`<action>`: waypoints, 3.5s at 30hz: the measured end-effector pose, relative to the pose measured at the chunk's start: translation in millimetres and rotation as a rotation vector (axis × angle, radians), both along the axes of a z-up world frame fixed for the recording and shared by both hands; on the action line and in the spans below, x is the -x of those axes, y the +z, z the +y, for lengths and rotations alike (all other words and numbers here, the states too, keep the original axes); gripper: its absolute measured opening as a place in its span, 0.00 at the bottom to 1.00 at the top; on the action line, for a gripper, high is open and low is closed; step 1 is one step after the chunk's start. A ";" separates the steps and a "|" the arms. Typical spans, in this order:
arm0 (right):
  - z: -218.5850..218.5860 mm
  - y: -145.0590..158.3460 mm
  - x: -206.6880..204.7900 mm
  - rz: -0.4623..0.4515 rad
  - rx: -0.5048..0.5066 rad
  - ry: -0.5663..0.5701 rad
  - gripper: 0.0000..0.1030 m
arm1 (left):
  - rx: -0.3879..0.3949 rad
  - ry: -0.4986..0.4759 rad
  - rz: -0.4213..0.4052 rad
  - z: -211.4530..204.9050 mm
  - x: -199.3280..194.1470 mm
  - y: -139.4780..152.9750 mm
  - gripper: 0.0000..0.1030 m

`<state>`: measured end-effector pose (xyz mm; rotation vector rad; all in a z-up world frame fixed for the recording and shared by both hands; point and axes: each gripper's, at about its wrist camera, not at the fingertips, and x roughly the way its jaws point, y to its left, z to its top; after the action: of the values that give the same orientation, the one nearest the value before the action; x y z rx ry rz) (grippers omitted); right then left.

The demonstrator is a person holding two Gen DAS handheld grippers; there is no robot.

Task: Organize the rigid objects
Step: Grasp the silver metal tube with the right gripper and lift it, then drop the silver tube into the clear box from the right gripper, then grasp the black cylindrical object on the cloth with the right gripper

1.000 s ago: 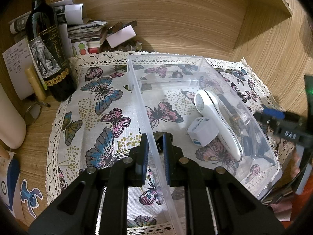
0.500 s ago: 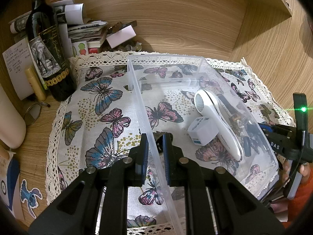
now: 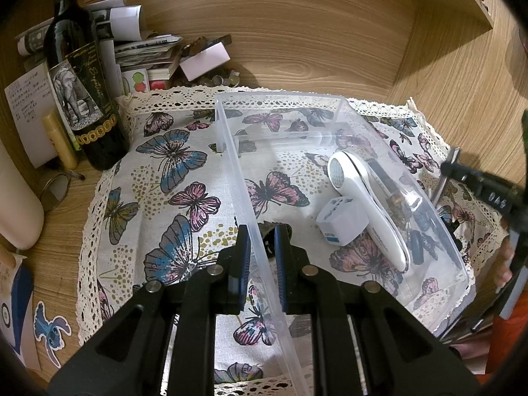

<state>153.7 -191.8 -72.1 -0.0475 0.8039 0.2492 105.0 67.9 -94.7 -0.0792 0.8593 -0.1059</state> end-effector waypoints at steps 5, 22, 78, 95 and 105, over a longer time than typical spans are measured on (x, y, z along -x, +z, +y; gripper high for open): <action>9.4 28.0 6.5 -0.079 -0.012 0.025 0.14 | 0.000 -0.001 0.000 0.3 0.5 0.2 0.13; 80.3 78.1 32.5 -0.207 -0.070 0.292 0.14 | 0.000 -0.002 -0.001 -0.1 0.4 0.2 0.13; -26.1 -29.6 25.2 0.152 0.066 -0.087 0.52 | 0.006 -0.007 -0.007 -1.6 -2.6 0.1 0.14; -20.4 -25.7 28.8 0.111 0.028 -0.046 0.21 | 0.004 -0.009 -0.008 -1.3 -2.7 0.2 0.14; 1.1 14.8 16.2 -0.015 0.015 0.005 0.21 | -0.001 -0.010 -0.008 0.8 -1.4 -0.3 0.14</action>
<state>137.5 -190.7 -57.3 -0.0653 0.7908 0.2471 106.4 68.7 -95.0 -0.0733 0.8515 -0.1152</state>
